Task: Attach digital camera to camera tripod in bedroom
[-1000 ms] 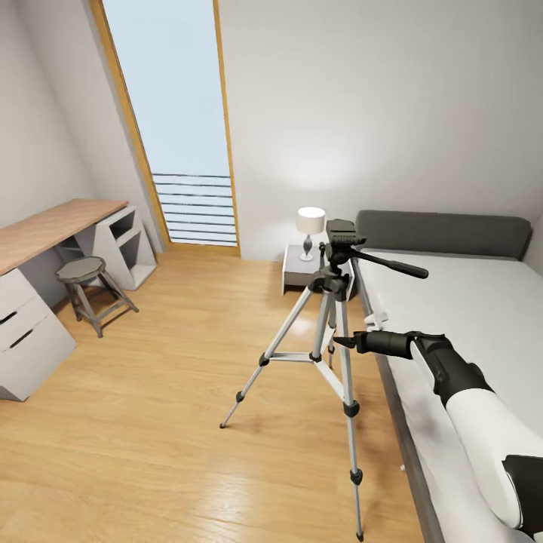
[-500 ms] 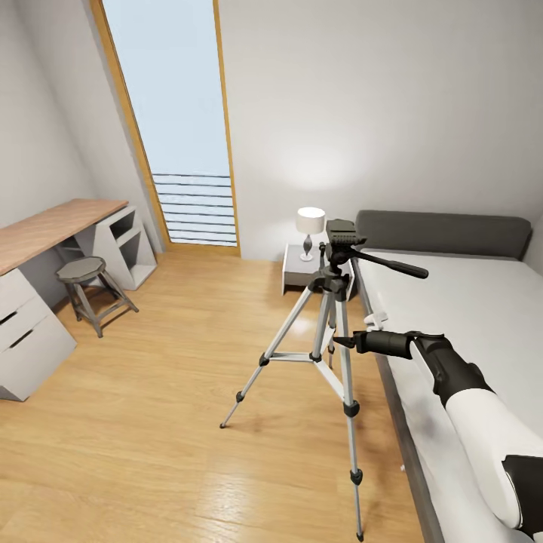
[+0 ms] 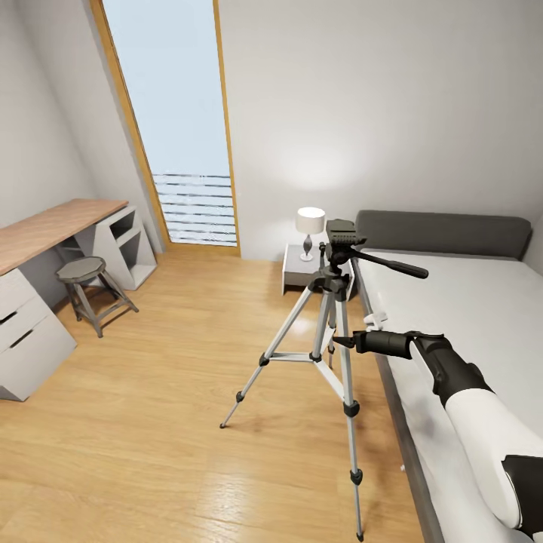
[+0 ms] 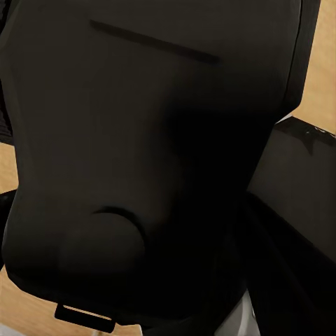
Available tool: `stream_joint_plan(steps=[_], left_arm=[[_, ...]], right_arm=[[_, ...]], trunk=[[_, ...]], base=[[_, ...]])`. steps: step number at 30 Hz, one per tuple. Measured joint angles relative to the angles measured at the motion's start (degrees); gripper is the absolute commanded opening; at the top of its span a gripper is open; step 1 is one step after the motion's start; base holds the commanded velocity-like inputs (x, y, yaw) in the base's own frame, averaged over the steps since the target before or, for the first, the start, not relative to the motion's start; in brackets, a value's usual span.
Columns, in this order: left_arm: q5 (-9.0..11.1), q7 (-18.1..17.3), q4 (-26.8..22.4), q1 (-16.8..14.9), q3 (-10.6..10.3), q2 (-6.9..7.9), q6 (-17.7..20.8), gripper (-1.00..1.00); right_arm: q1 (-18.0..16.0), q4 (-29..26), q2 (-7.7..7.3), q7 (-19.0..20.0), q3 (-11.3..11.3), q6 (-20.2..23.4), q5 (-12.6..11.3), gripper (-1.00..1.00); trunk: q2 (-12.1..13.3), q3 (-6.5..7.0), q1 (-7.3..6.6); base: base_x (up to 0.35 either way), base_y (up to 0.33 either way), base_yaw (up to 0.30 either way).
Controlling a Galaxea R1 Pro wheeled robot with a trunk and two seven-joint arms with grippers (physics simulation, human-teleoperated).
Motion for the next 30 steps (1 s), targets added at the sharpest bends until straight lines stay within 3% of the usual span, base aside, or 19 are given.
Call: stream_joint_plan(steps=[30], left_arm=[[-0.05,0.00,-0.01,-0.01,-0.01,0.00,0.00,-1.00]], right_arm=[[0.00,0.04,0.63,0.26,-0.07,-0.23,-0.79,1.00]], trunk=[[0.00,0.00,0.00]], base=[[0.000,0.000,0.000]])
